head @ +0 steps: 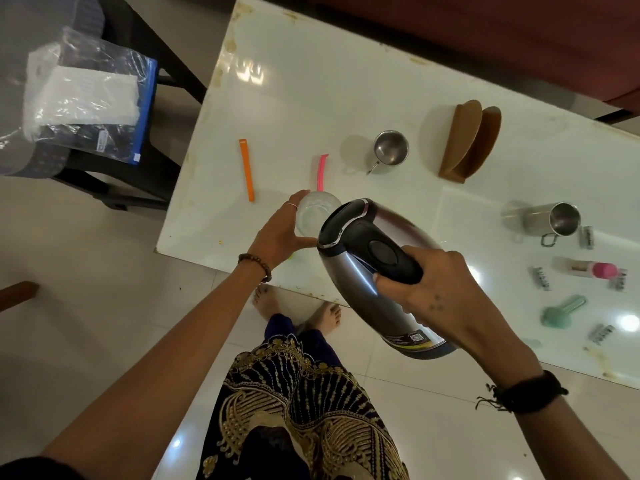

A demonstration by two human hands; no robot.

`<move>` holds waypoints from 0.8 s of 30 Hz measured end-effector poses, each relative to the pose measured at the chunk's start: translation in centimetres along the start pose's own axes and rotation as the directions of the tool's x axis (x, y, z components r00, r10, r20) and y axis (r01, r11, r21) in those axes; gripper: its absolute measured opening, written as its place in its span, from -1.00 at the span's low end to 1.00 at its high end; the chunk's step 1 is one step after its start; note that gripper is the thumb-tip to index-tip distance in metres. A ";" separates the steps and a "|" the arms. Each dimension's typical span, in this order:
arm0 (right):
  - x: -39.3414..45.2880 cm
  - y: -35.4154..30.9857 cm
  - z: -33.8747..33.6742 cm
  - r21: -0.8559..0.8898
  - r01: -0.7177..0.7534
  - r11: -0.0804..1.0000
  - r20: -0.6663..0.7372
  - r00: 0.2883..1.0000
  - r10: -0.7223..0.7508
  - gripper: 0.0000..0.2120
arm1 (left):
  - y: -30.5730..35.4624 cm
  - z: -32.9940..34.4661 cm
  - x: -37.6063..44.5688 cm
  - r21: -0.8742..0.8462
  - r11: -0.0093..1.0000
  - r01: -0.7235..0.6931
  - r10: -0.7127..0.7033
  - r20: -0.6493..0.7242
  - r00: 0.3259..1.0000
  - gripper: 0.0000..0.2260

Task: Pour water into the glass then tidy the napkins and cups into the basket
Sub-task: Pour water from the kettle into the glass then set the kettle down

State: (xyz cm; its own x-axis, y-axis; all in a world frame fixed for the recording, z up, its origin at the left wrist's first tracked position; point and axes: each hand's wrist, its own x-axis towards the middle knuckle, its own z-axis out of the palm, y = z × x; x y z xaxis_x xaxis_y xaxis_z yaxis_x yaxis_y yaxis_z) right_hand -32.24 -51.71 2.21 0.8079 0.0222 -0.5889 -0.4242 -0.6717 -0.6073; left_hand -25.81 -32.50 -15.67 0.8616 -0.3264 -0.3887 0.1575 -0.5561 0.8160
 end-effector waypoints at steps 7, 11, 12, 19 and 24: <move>-0.5 0.2 0.2 -0.017 -0.012 1.000 -0.001 1.000 0.012 -0.81 | -0.3 0.3 0.0 0.018 0.999 0.032 -0.032 -0.001 0.999 -0.21; -0.7 0.3 0.3 -0.014 -0.012 1.000 0.010 1.000 0.013 -0.85 | -0.5 0.3 0.0 0.030 0.999 0.044 -0.043 -0.004 0.999 -0.20; -0.8 0.3 0.3 -0.016 -0.010 1.000 0.012 1.000 0.010 -0.85 | -0.5 0.3 0.0 0.033 0.999 0.043 -0.043 -0.004 0.999 -0.20; -0.7 0.1 0.3 -0.011 -0.003 1.000 0.004 1.000 0.003 -0.83 | -0.5 0.5 0.0 0.036 0.999 0.034 -0.034 -0.007 0.999 -0.21; -0.7 0.2 0.2 -0.009 0.011 1.000 -0.001 1.000 -0.011 -0.85 | -0.5 0.5 -0.1 0.041 0.999 0.034 -0.033 -0.023 0.999 -0.21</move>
State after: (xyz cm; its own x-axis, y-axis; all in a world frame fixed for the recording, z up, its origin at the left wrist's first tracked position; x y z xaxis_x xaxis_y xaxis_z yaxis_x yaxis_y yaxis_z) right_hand -32.98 -51.67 2.43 0.8132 0.0290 -0.5812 -0.4111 -0.6783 -0.6090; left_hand -26.20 -32.63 -16.28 0.8665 -0.2905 -0.4059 0.1670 -0.5975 0.7843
